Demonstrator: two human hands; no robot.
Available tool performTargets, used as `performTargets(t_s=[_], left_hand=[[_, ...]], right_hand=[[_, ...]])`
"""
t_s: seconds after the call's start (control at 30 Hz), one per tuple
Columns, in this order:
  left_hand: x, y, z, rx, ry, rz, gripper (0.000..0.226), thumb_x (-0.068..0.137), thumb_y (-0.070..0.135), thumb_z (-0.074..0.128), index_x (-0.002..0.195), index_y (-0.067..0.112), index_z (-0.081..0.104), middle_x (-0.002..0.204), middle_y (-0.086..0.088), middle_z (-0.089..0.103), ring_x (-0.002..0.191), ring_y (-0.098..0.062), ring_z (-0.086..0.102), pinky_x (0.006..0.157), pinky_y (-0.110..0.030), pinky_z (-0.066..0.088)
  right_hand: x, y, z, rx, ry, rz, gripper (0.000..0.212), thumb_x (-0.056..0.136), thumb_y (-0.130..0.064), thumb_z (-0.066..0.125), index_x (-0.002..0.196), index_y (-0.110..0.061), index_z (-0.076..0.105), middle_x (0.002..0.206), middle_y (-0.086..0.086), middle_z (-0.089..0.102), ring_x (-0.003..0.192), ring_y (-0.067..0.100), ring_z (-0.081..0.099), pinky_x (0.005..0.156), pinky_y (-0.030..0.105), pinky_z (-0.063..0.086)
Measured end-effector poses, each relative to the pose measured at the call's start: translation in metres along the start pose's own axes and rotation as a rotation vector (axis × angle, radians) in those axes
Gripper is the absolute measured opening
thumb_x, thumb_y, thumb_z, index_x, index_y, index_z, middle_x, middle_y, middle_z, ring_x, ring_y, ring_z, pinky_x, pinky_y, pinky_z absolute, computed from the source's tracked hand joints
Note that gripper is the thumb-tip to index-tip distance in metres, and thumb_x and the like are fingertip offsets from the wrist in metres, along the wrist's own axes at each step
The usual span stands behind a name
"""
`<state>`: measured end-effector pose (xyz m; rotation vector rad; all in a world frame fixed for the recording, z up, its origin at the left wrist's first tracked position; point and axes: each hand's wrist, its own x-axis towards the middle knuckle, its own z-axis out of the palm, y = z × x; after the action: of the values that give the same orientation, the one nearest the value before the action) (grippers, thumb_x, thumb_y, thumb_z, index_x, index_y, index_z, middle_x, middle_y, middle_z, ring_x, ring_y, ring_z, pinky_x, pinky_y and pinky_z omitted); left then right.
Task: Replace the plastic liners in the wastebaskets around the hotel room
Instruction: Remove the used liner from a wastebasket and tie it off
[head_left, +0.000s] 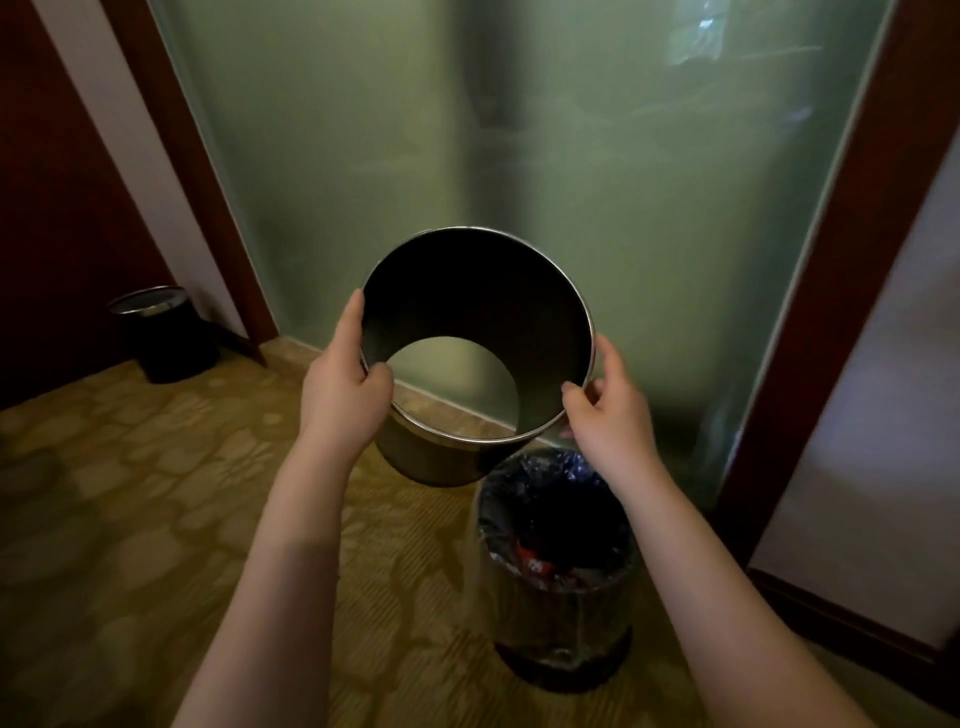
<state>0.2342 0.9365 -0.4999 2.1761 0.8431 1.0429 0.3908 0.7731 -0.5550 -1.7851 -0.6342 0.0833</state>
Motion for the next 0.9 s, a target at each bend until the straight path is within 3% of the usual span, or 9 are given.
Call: performTargets(t_s=[0.07,0.17,0.33,0.4,0.47,0.53,0.6,0.7,0.9], left_hand=[[0.001,-0.017,0.003,0.049,-0.025,-0.042,0.072,0.091,0.005,0.045,0.151,0.033,0.018,0.113,-0.002,0.058,0.101,-0.024,0.056,0.084,-0.038,0.046],[0.003,-0.049,0.008,0.101,-0.042,-0.112,0.071,0.091,0.006,0.043,0.151,0.033,0.017,0.128,-0.008,0.055,0.109,-0.029,0.055,0.086,-0.037,0.045],[-0.004,-0.1,0.018,0.019,-0.035,-0.236,0.073,0.09,0.003,0.041,0.151,0.037,0.017,0.128,0.006,0.053,0.101,-0.011,0.053,0.086,-0.033,0.045],[-0.007,-0.122,0.025,-0.012,-0.021,-0.315,0.074,0.091,0.002,0.041,0.151,0.039,0.016,0.108,0.02,0.052,0.082,0.004,0.048,0.076,-0.023,0.043],[-0.012,-0.143,0.031,-0.03,-0.016,-0.384,0.076,0.092,0.001,0.041,0.15,0.041,0.014,0.085,0.027,0.038,0.067,0.006,0.039,0.063,-0.015,0.038],[-0.018,-0.163,0.036,-0.058,-0.021,-0.459,0.077,0.092,0.0,0.041,0.15,0.042,0.012,0.086,0.025,0.037,0.067,0.004,0.038,0.061,-0.015,0.037],[-0.023,-0.18,0.042,-0.106,-0.001,-0.53,0.078,0.092,0.0,0.041,0.149,0.045,0.012,0.108,0.018,0.047,0.076,0.002,0.047,0.068,-0.022,0.045],[-0.032,-0.202,0.055,-0.166,0.059,-0.599,0.078,0.091,0.003,0.042,0.149,0.047,0.013,0.141,0.006,0.046,0.115,-0.017,0.054,0.093,-0.04,0.049],[-0.039,-0.247,0.073,-0.091,0.01,-0.671,0.074,0.092,0.013,0.045,0.151,0.037,0.007,0.15,0.003,0.037,0.127,-0.025,0.047,0.1,-0.05,0.044]], right_hand=[[0.001,0.014,0.023,0.016,-0.022,0.044,0.065,0.096,-0.02,0.054,0.151,-0.035,0.021,0.108,0.001,0.066,0.088,0.021,0.069,0.083,0.045,0.058],[0.001,0.031,0.054,-0.003,-0.052,0.08,0.064,0.097,-0.021,0.052,0.151,-0.033,0.019,0.106,0.004,0.065,0.088,0.022,0.068,0.083,0.045,0.058],[-0.003,0.048,0.097,-0.054,-0.098,0.08,0.065,0.099,-0.018,0.05,0.154,-0.026,0.017,0.113,0.001,0.064,0.09,0.017,0.066,0.084,0.039,0.058],[-0.002,0.058,0.112,-0.089,-0.117,0.078,0.064,0.099,-0.016,0.05,0.154,-0.025,0.018,0.126,0.003,0.06,0.101,0.018,0.064,0.089,0.035,0.055],[-0.001,0.066,0.125,-0.149,-0.141,0.079,0.064,0.099,-0.016,0.05,0.154,-0.023,0.019,0.134,0.004,0.056,0.11,0.021,0.061,0.091,0.034,0.052],[0.003,0.074,0.138,-0.217,-0.187,0.063,0.063,0.099,-0.018,0.05,0.154,-0.024,0.02,0.137,0.005,0.055,0.113,0.023,0.06,0.094,0.037,0.052],[0.012,0.077,0.149,-0.286,-0.245,0.045,0.063,0.099,-0.019,0.05,0.153,-0.024,0.018,0.133,0.008,0.056,0.112,0.026,0.059,0.095,0.039,0.051],[0.035,0.08,0.168,-0.422,-0.349,0.027,0.067,0.099,-0.019,0.05,0.154,-0.021,0.013,0.127,0.015,0.058,0.112,0.033,0.059,0.093,0.04,0.047],[0.06,0.094,0.201,-0.608,-0.56,-0.023,0.069,0.1,-0.018,0.046,0.156,-0.021,0.006,0.131,0.016,0.057,0.107,0.033,0.061,0.089,0.041,0.05]])
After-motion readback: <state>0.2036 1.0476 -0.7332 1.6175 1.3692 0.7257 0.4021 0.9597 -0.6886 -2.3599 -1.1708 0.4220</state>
